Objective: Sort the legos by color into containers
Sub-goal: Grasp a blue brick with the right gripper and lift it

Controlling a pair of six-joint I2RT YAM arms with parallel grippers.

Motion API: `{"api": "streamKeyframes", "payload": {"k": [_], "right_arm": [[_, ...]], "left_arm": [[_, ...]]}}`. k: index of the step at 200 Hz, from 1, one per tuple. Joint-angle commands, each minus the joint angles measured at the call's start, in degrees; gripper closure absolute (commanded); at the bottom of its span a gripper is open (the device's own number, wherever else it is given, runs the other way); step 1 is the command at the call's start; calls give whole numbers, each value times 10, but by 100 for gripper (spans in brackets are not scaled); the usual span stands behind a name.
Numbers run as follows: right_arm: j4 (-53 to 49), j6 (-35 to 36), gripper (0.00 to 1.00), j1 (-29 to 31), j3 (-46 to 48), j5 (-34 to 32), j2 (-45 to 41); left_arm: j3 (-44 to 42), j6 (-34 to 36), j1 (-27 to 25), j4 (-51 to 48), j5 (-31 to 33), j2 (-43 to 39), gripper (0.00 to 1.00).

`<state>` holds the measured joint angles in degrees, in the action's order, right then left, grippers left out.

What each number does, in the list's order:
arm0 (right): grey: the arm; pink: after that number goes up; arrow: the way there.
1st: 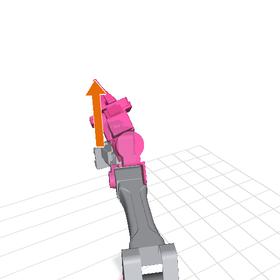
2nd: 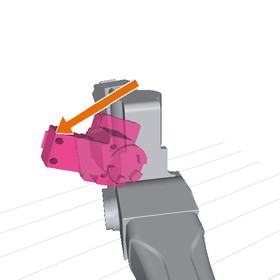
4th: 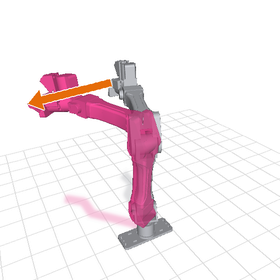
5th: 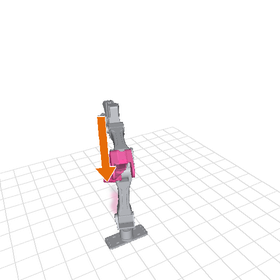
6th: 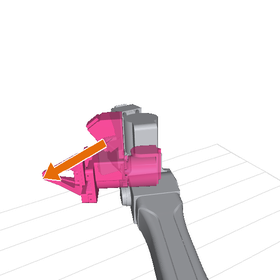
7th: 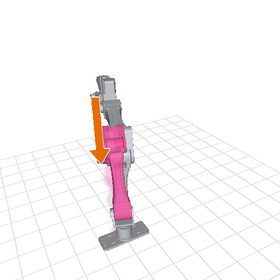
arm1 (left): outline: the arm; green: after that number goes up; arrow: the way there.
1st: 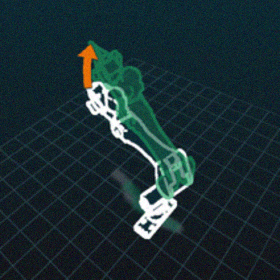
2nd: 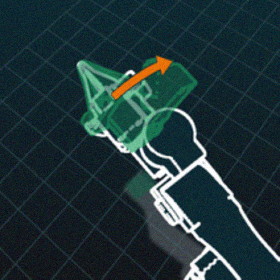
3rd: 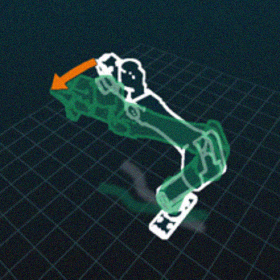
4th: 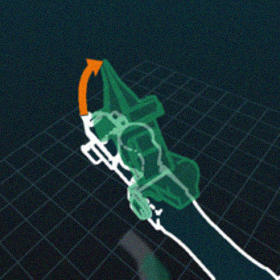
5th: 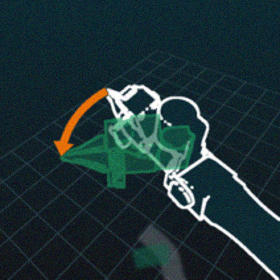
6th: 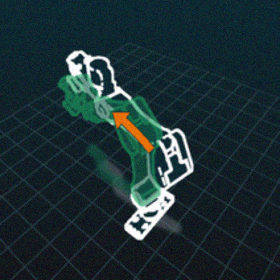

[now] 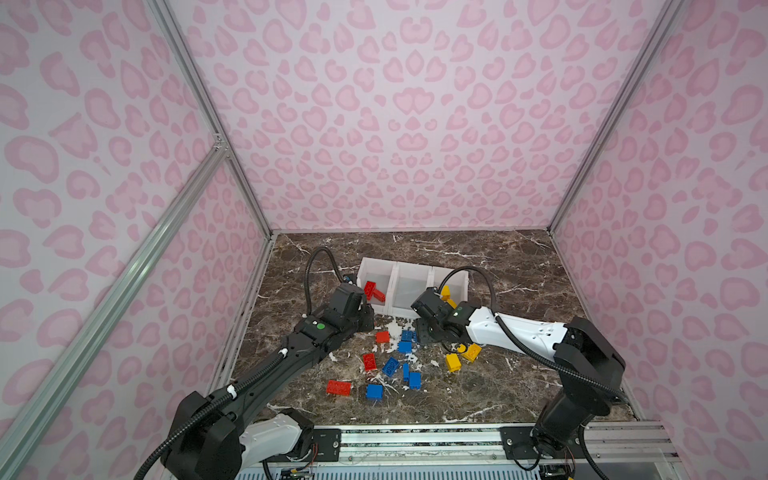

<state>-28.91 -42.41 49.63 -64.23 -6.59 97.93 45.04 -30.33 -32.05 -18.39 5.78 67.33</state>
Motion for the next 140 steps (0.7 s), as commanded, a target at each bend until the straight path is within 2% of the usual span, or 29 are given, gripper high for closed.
{"api": "streamKeyframes", "payload": {"k": [1,63,140], "right_arm": [[11,-27,33,4,-10,-16,22],[10,-37,36,15,-42,-15,75],[3,-48,54,12,-31,-26,88]], "left_arm": [[-11,4,0,-4,-12,-11,57],[-55,-3,0,-5,-18,-52,57],[-64,-3,0,-12,-19,-67,56]]}}
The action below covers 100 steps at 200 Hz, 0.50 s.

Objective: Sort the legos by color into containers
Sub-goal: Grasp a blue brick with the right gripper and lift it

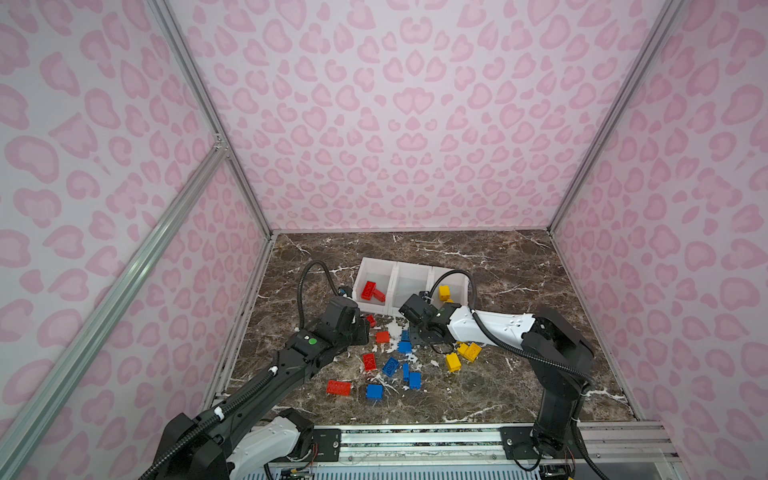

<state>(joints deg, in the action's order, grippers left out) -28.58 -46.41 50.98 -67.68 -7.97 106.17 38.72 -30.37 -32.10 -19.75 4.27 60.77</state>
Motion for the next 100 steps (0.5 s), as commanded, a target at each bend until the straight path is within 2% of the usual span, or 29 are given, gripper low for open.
{"api": "streamKeyframes", "payload": {"k": [1,50,100], "right_arm": [[0,-8,55,-1,4,-13,5],[-3,-6,62,0,3,-8,1],[-30,20,63,16,-26,-12,-51]], "left_arm": [[-1,-3,0,2,-4,-1,56],[0,-3,0,1,-7,-3,56],[-4,-6,0,-6,3,-13,56]]}}
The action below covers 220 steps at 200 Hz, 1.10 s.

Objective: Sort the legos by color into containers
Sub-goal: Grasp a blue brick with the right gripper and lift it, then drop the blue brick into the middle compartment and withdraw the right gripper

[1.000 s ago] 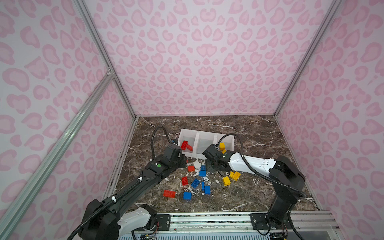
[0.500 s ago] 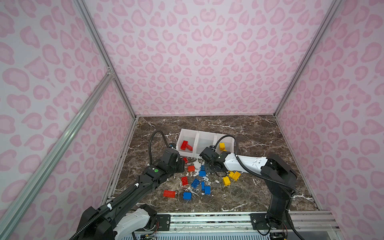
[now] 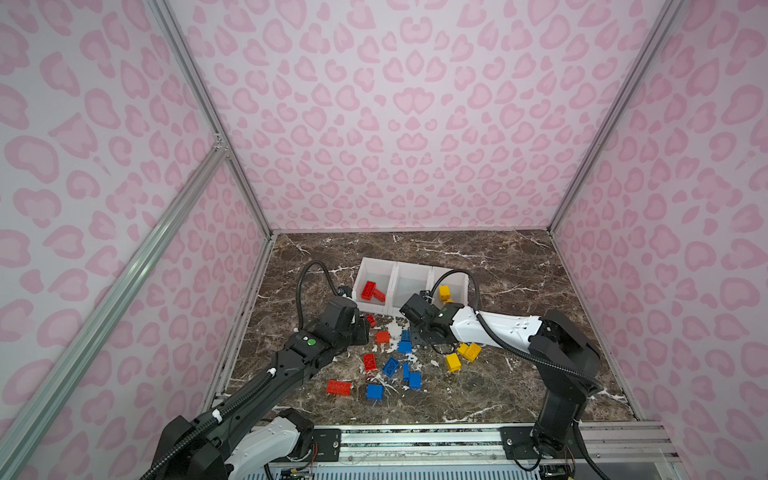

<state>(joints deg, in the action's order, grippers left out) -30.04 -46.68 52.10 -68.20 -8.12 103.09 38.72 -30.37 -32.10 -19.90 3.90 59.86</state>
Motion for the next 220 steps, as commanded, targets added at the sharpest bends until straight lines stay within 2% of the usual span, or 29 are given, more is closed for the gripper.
{"api": "streamKeyframes", "payload": {"k": [1,28,62,108,133,149,220], "right_arm": [[-16,24,63,4,-22,-10,-21],[-46,70,63,-6,-93,-31,-17],[-68,137,63,-44,-214,-12,59],[-58,145,61,-95,-283,29,145],[-65,152,44,-99,-299,29,156],[-65,153,36,-99,-298,28,151],[-58,147,34,-101,-271,27,116]], "left_arm": [[-4,-6,0,-5,7,-4,56],[-5,-9,0,-5,5,-2,56],[-4,-10,0,-7,4,-5,56],[-14,-19,0,-19,4,-24,56],[-25,-27,0,-19,6,-34,56],[-28,-30,-1,-20,4,-34,56],[-28,-32,-2,-21,1,-29,55]]}}
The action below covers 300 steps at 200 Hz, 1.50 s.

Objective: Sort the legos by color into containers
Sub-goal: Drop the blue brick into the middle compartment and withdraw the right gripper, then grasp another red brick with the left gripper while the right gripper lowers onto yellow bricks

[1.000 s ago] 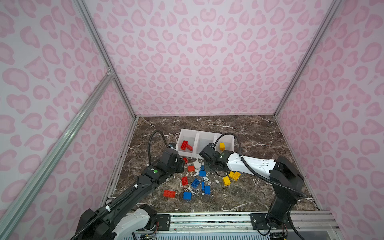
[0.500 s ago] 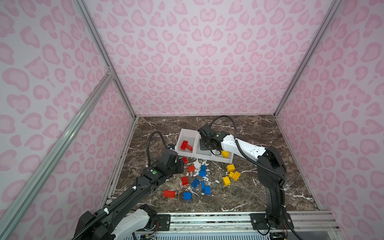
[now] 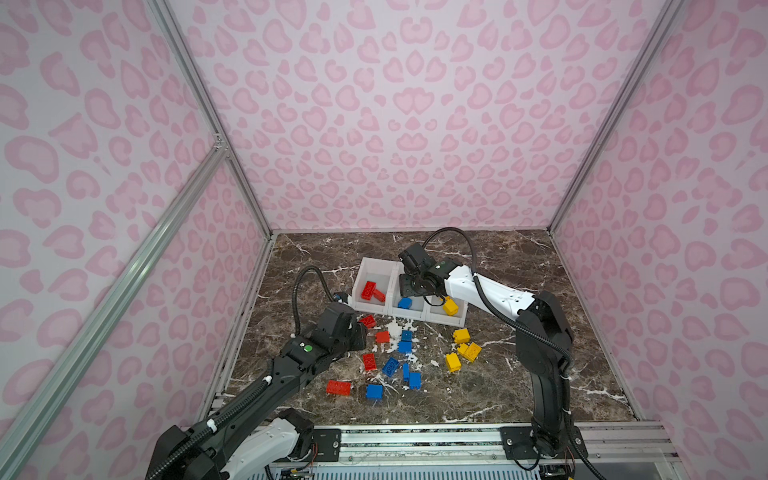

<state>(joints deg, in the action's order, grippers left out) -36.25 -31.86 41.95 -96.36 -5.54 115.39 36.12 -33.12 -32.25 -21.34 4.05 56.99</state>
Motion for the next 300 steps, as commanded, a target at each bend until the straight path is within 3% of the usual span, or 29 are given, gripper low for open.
{"api": "streamKeyframes", "payload": {"k": [1,142,202,300], "right_arm": [[4,-1,34,1,10,2,-8],[43,-38,33,6,193,-6,-176],[50,-44,33,3,239,-6,-200],[58,-53,33,-1,274,-6,-225]], "left_arm": [[-2,-4,0,-6,-1,0,55],[-65,-69,-37,-5,-44,13,40],[-48,-82,-69,21,-58,82,38],[14,-88,-102,-36,9,196,44]]}}
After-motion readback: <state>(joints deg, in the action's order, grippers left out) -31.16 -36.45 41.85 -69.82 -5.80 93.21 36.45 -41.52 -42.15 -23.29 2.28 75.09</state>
